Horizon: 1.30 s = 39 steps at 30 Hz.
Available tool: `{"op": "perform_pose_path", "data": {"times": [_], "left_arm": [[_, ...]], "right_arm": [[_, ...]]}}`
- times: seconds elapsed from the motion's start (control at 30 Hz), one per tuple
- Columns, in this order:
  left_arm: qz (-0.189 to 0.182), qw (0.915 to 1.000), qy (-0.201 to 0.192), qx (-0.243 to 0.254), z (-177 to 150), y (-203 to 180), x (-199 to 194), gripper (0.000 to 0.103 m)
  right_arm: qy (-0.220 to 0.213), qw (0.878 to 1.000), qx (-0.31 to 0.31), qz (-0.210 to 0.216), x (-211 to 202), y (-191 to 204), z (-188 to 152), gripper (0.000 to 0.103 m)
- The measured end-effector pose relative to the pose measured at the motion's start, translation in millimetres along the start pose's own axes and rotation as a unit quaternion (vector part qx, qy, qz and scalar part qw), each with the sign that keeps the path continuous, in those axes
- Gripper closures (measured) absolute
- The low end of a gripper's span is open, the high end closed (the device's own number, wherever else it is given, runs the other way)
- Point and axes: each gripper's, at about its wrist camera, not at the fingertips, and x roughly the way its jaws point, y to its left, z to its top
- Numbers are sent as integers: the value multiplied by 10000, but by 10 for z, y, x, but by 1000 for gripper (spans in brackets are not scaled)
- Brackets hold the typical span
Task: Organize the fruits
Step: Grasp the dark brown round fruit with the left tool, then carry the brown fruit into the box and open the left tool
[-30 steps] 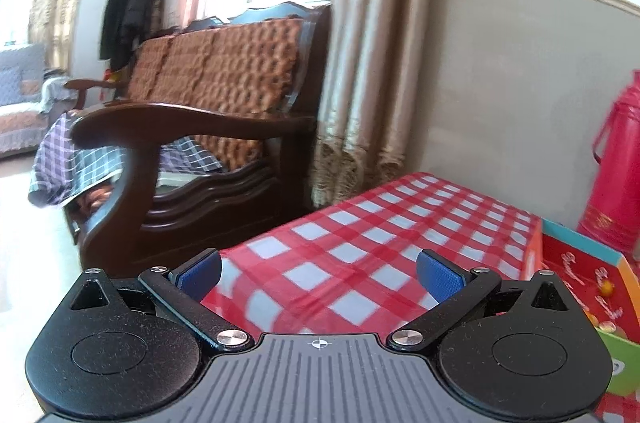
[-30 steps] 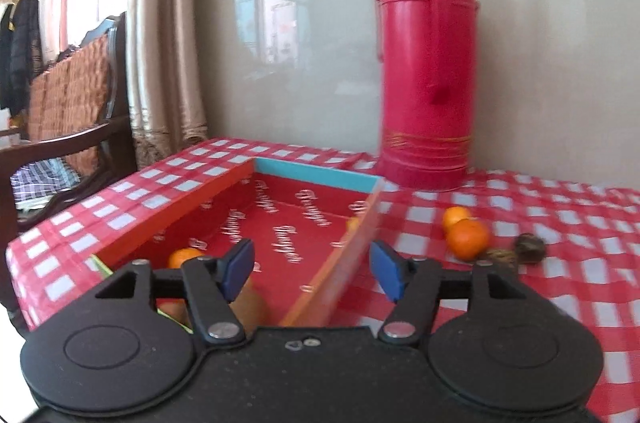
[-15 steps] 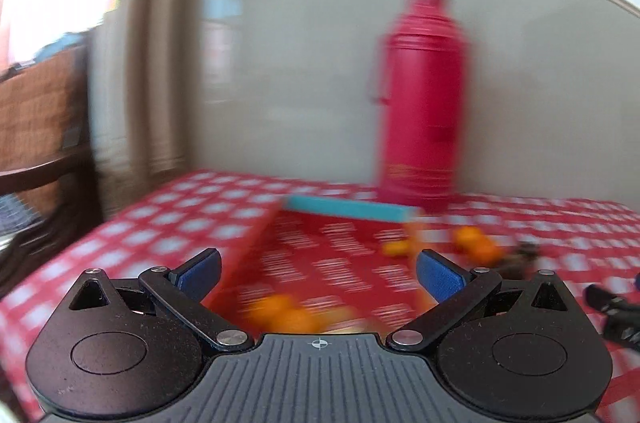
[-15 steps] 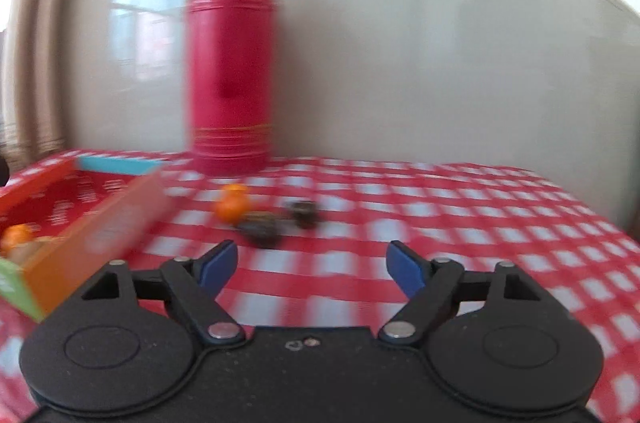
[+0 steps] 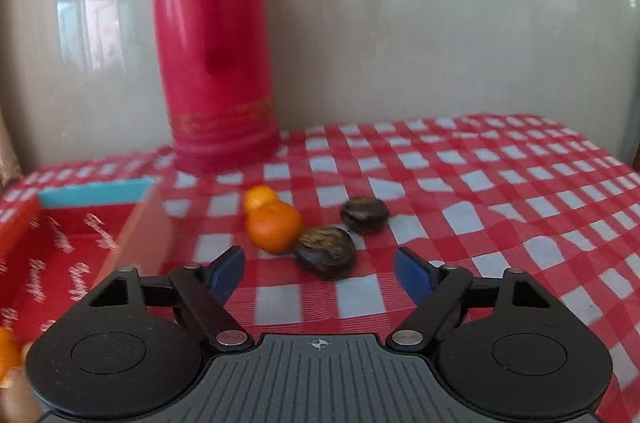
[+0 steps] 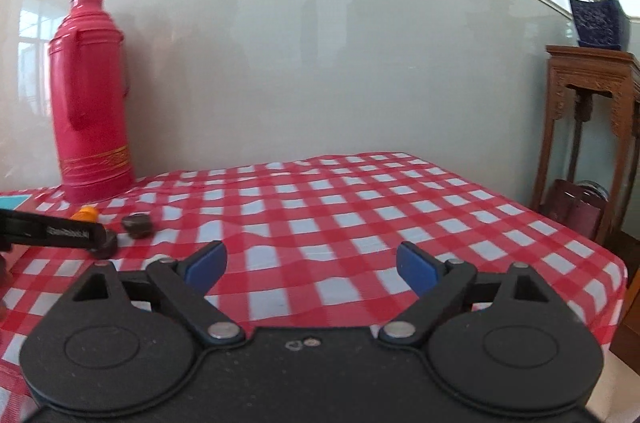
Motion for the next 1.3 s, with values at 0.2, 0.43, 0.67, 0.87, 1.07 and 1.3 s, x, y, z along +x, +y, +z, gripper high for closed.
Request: {"op": "perform_pose_path", "data": {"times": [0.2,0.43,0.67,0.87,1.07,1.3], "left_arm": [[127,9995,272,-40,-13,-178,323,29],[231,9986,446,-138,-13,-220,477,46],[229,9987,420,-145,3,-251,506,60],[124,9996,171,-170,37,-188,277,60],[283,9992,-85,-270,94,182,-56,60],[1054,9932,-103,-489,-11,1001,-337,60]], "right_arm": [[-110,9994,90,-325,-31,-190,4,17],[-176,9992,144,-334,-52,-273,0,17],[-112,9996,157,-227,-32,-238,-1,17],[-88,9999,59,-72,-12,-128,-6,17],[-43,9998,-84,158,-2,60,-16,17],[-40,9984,-292,482,-17,328,-32,17]]}}
